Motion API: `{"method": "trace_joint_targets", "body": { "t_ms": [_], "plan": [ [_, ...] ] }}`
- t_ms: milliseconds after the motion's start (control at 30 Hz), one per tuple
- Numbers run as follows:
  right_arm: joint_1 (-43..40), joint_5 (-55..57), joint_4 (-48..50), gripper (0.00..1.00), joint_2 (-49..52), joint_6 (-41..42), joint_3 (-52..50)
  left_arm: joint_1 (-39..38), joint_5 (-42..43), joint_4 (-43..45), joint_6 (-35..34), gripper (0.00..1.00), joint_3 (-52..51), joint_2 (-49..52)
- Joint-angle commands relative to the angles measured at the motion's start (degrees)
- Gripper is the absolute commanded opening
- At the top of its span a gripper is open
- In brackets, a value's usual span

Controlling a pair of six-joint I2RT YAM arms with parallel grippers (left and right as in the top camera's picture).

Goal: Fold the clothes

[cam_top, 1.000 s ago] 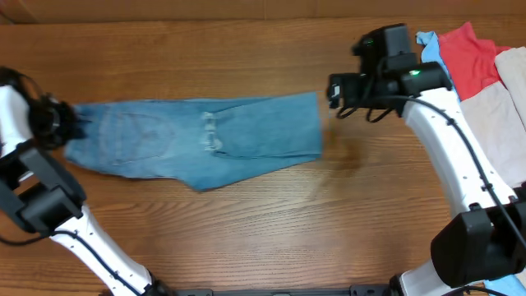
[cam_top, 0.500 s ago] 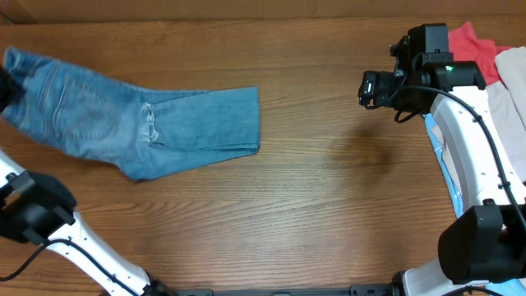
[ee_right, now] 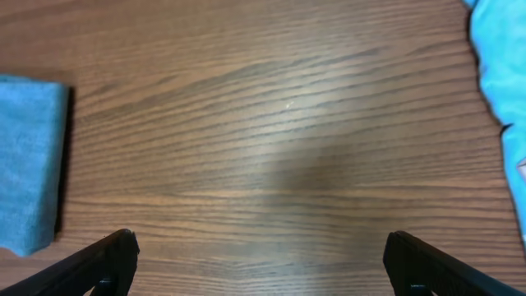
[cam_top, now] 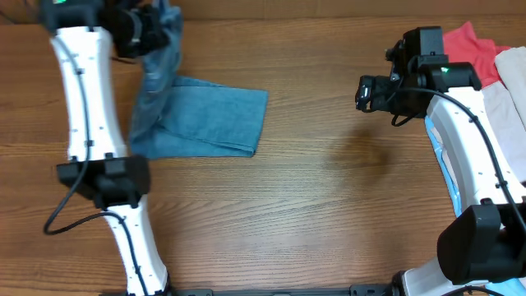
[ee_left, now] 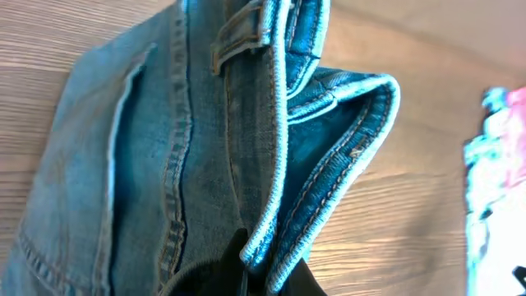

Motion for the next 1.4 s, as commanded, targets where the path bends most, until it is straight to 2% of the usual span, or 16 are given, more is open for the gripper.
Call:
{"method": "trace_joint_targets", "body": {
  "t_ms": [0, 133, 500, 767, 800, 833, 867, 900, 933, 967, 1200, 1300, 1367],
  "plan": [
    [0.59, 0.31, -0.07, 1.00, -0.17, 0.04, -0.83, -6.43, -11.45, 0.13, -1.64, 0.04, -1.18, -2.03],
    [0.61, 0.31, -0.11, 1.00, -0.17, 0.04, -0.83, -11.34, -16.87, 0.55, -2.71, 0.04, -6.75, -2.03],
    [0.61, -0.57, -0.11, 1.00, -0.17, 0.04, -0.83, -15.69, -15.93, 3.54, -5.97, 0.04, -19.80, -2.03],
    [0.61, -0.57, -0.09, 1.00, -0.17, 0.02, -0.83, -17.73, -15.80, 3.50, -5.95, 0.05, -21.88, -2.03],
    [0.61, -0.55, -0.09, 1.00, -0.17, 0.02, -0.83, -18.08, -14.99, 3.39, -5.92, 0.12, -21.88, -2.03],
    [0.61, -0.55, -0.11, 1.00, -0.17, 0.02, -0.83, -18.36, -13.18, 3.30, -5.84, 0.35, -21.88, -2.03],
    [0.61, -0.55, -0.11, 1.00, -0.17, 0.04, -0.83, -18.47, -10.01, 3.28, -4.66, 0.47, -21.88, -2.03],
    [0.61, -0.55, -0.13, 1.00, -0.17, 0.02, -0.83, -18.45, -2.08, 3.28, 0.61, 0.67, -21.68, -2.10],
    [0.61, -0.55, -0.24, 1.00, -0.17, 0.02, -0.83, -18.18, 3.98, 2.91, 3.96, 0.74, -21.14, -2.23],
    [0.61, -0.55, -0.37, 1.00, -0.17, 0.00, -0.83, -17.27, 9.33, 2.27, 6.40, 0.77, -19.93, -2.40],
    [0.61, -0.55, -0.31, 1.00, -0.17, 0.00, -0.83, -8.02, 5.31, 2.60, 3.37, 0.77, -12.96, -2.75],
    [0.63, -1.55, -0.35, 1.00, -0.17, -0.11, -0.83, -5.07, -0.42, 3.61, 3.34, 0.75, -13.16, -2.64],
    [0.68, -9.64, -0.63, 1.00, -0.17, -4.22, -0.83, -3.45, -6.78, 4.94, 3.39, 0.76, -13.86, -2.64]
  ]
}}
